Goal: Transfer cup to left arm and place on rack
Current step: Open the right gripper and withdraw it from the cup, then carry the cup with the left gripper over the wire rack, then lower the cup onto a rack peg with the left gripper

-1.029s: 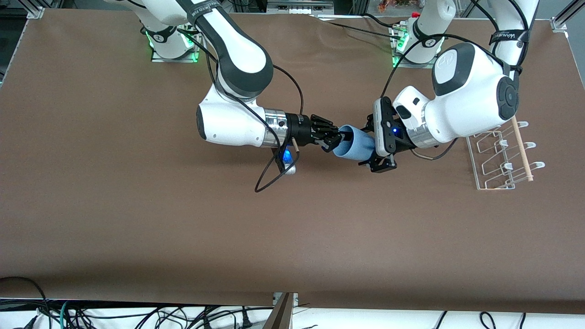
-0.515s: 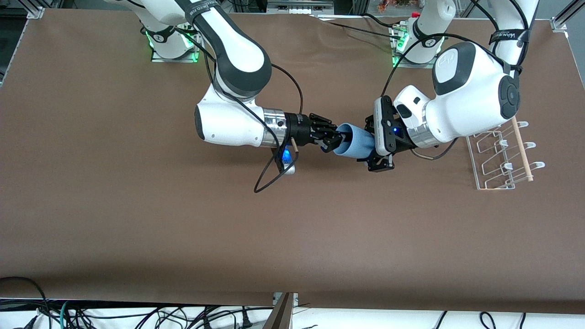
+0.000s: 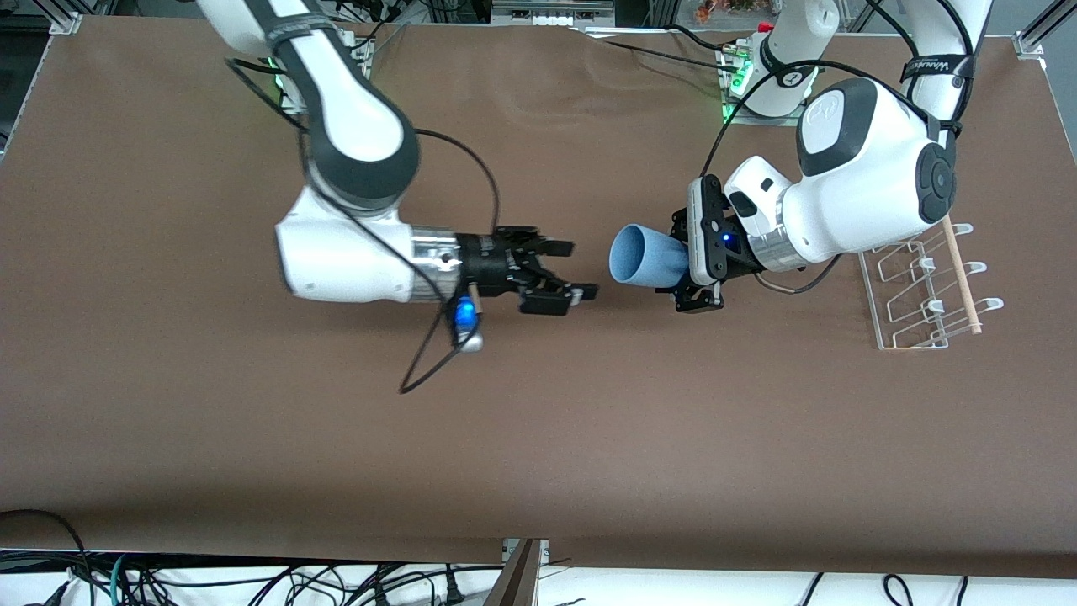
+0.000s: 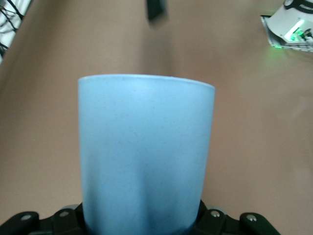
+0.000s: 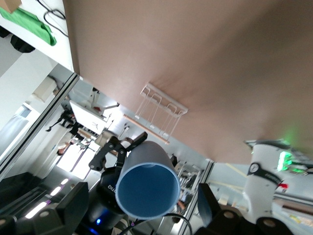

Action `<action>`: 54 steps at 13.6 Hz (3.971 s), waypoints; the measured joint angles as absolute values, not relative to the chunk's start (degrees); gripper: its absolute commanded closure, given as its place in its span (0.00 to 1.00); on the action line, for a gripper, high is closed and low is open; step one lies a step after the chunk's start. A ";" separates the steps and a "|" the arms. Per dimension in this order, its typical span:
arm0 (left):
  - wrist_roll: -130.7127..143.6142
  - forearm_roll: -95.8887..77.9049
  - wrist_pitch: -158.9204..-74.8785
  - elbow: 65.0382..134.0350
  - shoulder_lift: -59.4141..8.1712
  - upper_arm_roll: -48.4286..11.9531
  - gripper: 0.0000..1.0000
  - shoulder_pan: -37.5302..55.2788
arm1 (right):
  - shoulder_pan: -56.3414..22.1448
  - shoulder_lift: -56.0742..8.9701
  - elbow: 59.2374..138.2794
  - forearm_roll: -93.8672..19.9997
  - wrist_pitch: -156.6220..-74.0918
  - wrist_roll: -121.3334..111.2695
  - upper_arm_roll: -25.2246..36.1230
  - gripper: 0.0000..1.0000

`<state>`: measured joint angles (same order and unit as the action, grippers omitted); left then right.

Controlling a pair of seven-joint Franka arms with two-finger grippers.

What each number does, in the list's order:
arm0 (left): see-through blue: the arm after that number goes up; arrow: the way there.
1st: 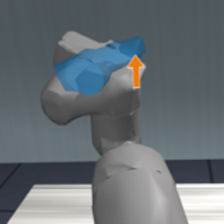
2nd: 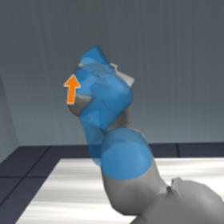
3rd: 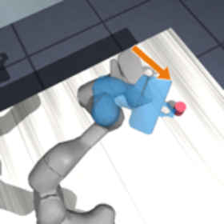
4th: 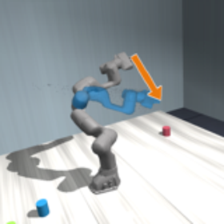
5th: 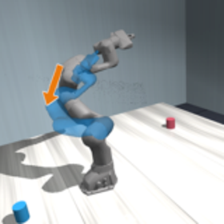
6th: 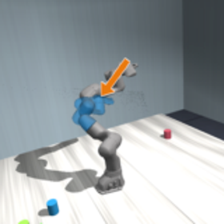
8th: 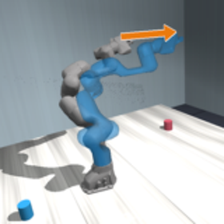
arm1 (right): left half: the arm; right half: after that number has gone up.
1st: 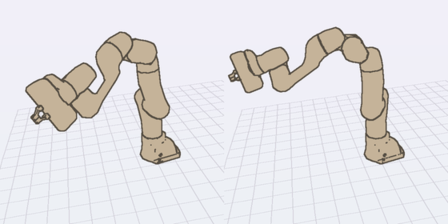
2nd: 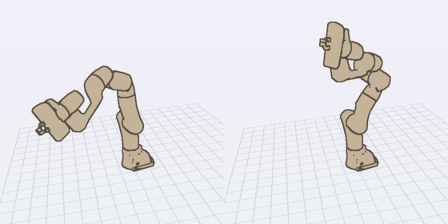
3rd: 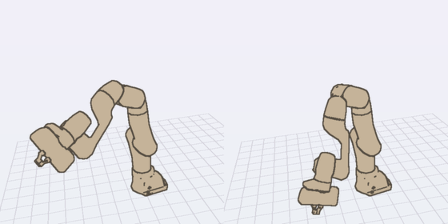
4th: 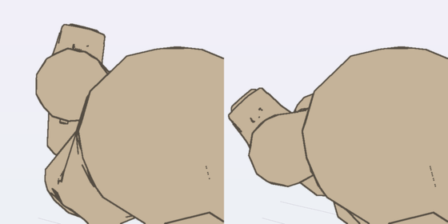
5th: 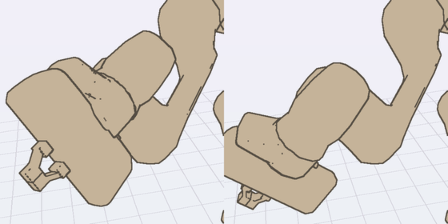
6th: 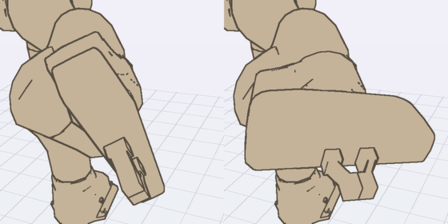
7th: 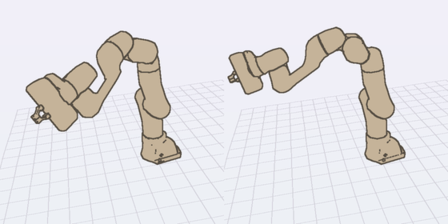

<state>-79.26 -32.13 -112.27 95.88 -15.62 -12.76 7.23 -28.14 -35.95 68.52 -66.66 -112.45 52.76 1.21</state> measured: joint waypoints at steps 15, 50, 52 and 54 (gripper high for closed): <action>-65.24 26.56 -74.09 92.85 -15.90 -11.66 1.00 4.79 | -17.37 -28.23 63.78 -31.73 -82.57 25.84 26.44 0.01; -25.42 69.48 -80.85 130.98 -19.58 -11.92 0.69 -1.27 | -6.78 -0.54 102.32 1.44 -98.61 5.35 1.38 0.01; -24.38 69.66 -80.95 130.98 -20.54 -11.93 0.00 -1.27 | -6.78 -0.54 102.32 1.44 -98.61 5.35 1.38 0.01; -23.93 70.29 -81.01 130.98 -20.98 -11.94 0.00 -1.27 | -6.78 -0.54 102.32 1.44 -98.61 5.35 1.37 0.01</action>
<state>-23.93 70.29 -81.01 130.98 -20.98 -11.94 -1.27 -6.78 -0.54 102.32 1.44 -98.61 5.35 1.37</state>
